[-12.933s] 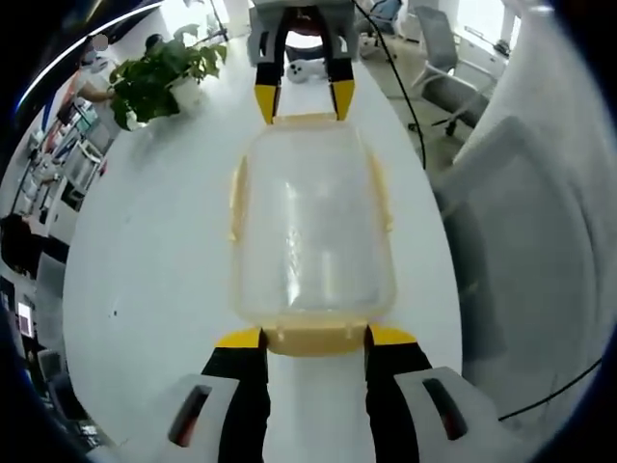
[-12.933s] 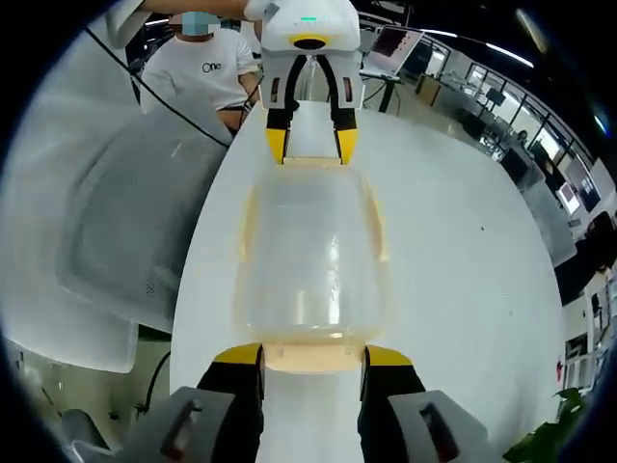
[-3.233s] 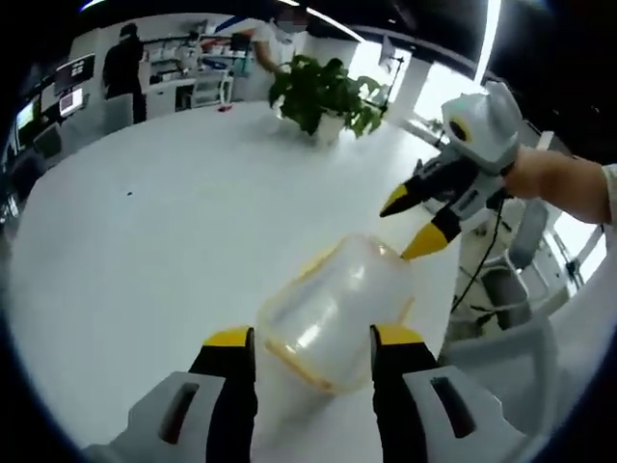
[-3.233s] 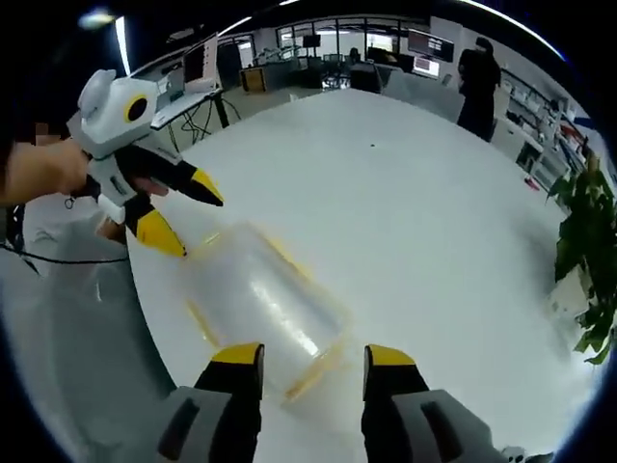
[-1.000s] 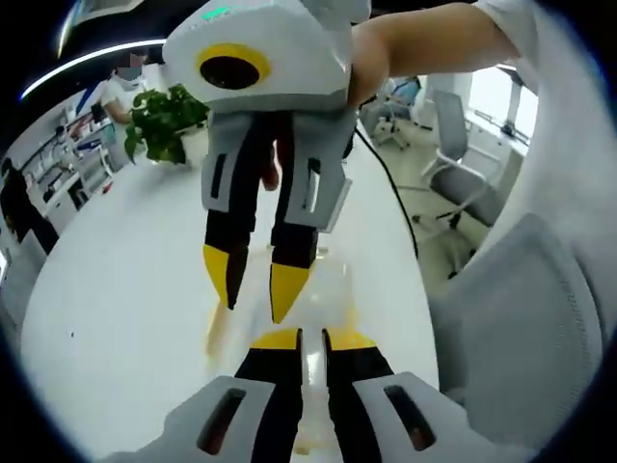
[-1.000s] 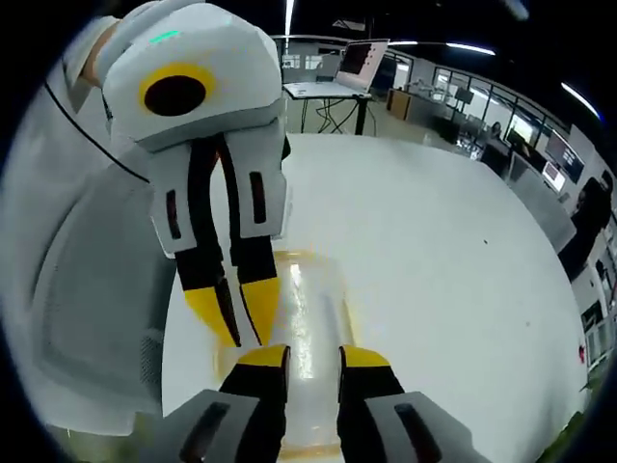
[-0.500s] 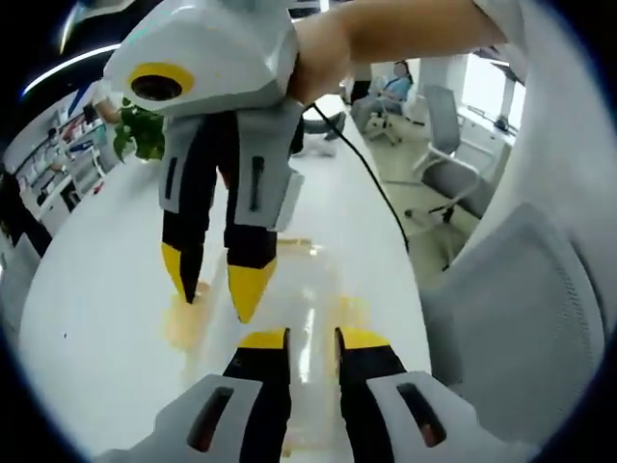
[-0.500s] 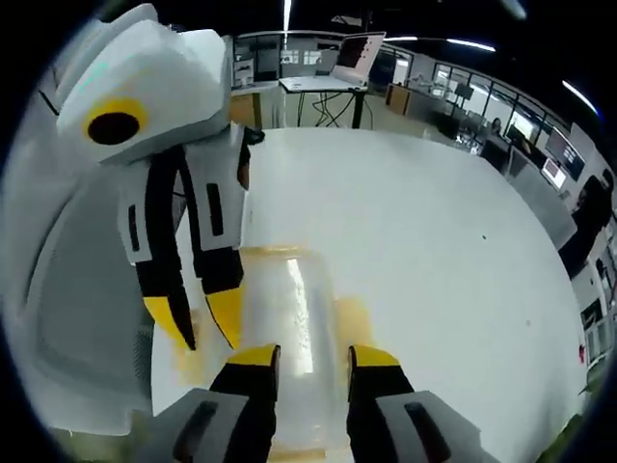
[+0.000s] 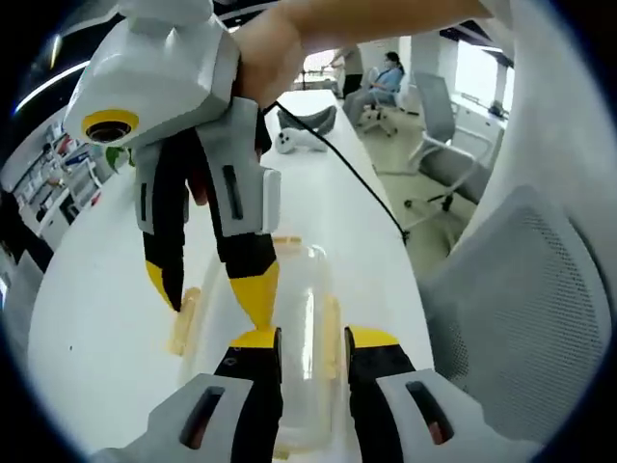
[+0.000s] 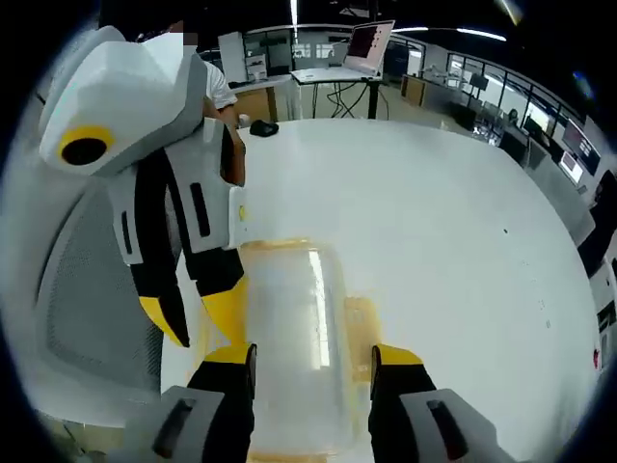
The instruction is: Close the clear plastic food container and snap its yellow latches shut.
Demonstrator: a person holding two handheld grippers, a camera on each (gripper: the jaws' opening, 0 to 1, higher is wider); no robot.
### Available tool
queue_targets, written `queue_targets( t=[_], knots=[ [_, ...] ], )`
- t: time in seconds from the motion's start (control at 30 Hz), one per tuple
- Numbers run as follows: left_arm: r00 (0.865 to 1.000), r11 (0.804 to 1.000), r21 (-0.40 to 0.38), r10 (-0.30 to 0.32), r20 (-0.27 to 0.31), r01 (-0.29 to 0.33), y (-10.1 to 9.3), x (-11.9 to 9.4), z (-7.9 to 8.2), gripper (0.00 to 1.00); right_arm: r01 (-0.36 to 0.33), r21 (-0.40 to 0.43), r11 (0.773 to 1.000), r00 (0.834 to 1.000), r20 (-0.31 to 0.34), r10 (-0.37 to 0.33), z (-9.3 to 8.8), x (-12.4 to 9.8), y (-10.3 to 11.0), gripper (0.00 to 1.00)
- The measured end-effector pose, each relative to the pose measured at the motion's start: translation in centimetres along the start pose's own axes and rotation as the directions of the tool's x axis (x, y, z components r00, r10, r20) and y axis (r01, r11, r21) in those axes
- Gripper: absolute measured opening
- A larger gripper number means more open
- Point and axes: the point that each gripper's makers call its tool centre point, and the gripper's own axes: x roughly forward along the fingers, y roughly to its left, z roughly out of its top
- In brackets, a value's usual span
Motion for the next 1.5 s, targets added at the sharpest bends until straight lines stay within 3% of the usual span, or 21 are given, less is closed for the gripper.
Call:
queue_targets(
  t=[0.17,0.33,0.53,0.83,1.07,1.17,1.3,1.5],
  knots=[
    [1.0,1.0,0.011,0.004,-0.003,-0.004,0.0,0.0,0.0,0.26,-0.025,-0.014,1.0,1.0,-0.019,0.024,0.0,0.1,0.1,0.47],
    [0.999,0.994,0.101,0.032,-0.031,-0.029,-0.3,0.2,-0.2,0.28,-0.036,0.005,0.999,0.998,-0.048,0.036,-0.1,0.3,-0.4,0.52],
    [0.998,0.989,0.141,0.057,-0.034,-0.051,-0.4,0.4,-0.3,0.3,-0.094,-0.031,0.995,0.994,-0.058,0.093,0.0,0.5,0.1,0.48],
    [0.99,0.956,0.272,0.13,-0.057,-0.11,-0.1,0.6,-0.5,0.27,-0.189,-0.017,0.982,0.98,-0.063,0.187,-0.1,0.7,0.4,0.45],
    [0.986,0.931,0.344,0.154,-0.062,-0.124,-0.4,0.8,-0.9,0.3,-0.244,0.029,0.969,0.968,-0.052,0.246,-0.4,1.0,0.2,0.46],
    [0.985,0.936,0.323,0.166,-0.049,-0.142,-0.3,0.8,-0.7,0.3,-0.257,0.044,0.965,0.964,-0.053,0.26,-0.4,1.1,0.3,0.46],
    [0.979,0.915,0.367,0.199,-0.047,-0.168,0.0,0.9,-0.7,0.28,-0.267,0.049,0.963,0.961,-0.056,0.269,-0.4,1.1,0.3,0.45],
    [0.981,0.92,0.357,0.188,-0.039,-0.162,0.2,0.9,-0.6,0.27,-0.267,0.045,0.963,0.961,-0.064,0.269,-0.4,1.1,0.3,0.44]
  ],
)
